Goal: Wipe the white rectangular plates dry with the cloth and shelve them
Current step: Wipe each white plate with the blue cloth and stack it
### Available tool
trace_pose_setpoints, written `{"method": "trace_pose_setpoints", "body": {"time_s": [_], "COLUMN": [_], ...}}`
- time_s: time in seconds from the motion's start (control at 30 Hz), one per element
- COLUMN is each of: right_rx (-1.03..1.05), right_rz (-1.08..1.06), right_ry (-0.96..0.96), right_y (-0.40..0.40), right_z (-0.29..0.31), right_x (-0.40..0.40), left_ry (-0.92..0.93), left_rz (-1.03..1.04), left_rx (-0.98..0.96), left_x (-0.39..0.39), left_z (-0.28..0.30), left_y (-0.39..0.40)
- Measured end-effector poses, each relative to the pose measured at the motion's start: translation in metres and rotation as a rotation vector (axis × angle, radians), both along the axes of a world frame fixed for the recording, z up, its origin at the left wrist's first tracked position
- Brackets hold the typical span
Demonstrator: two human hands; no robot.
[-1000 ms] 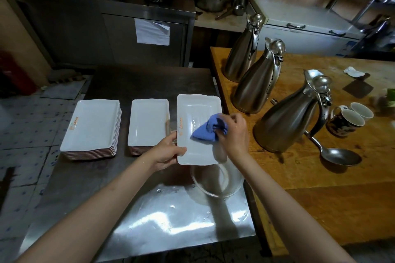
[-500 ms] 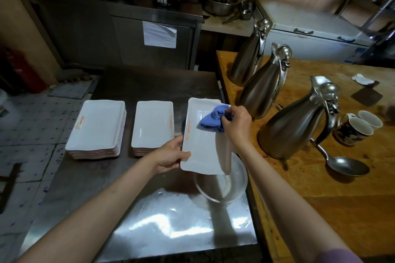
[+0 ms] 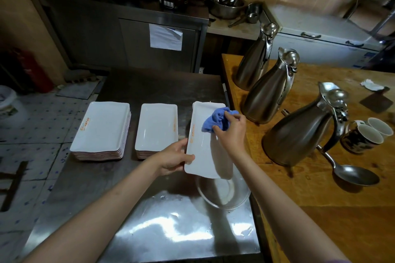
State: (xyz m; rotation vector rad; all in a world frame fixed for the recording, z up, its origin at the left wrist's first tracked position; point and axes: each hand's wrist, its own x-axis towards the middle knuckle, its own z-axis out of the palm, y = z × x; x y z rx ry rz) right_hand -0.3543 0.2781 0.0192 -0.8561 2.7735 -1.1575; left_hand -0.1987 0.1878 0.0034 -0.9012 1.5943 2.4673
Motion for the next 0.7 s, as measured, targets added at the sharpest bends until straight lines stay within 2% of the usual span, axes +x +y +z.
{"method": "trace_pose_setpoints", "body": {"time_s": [0.23,0.47,0.7], "right_rx": [-0.16,-0.148,-0.063], "right_rz": [0.045,0.274,0.421], "right_ry": [-0.024,-0.189,-0.205], "right_y": [-0.008,-0.007,0.01], "right_z": [0.015,0.025,0.014], "right_x": [0.0,0.016,0.032], "left_ry": [0.024,0.061,0.097], "left_rz": [-0.038,-0.039,0.004], "left_rx": [0.002,0.028,0.068], "left_x": [-0.002,0.001,0.003], "left_z": [0.002,-0.003,-0.011], "left_y": [0.0,-0.004,-0.011]}}
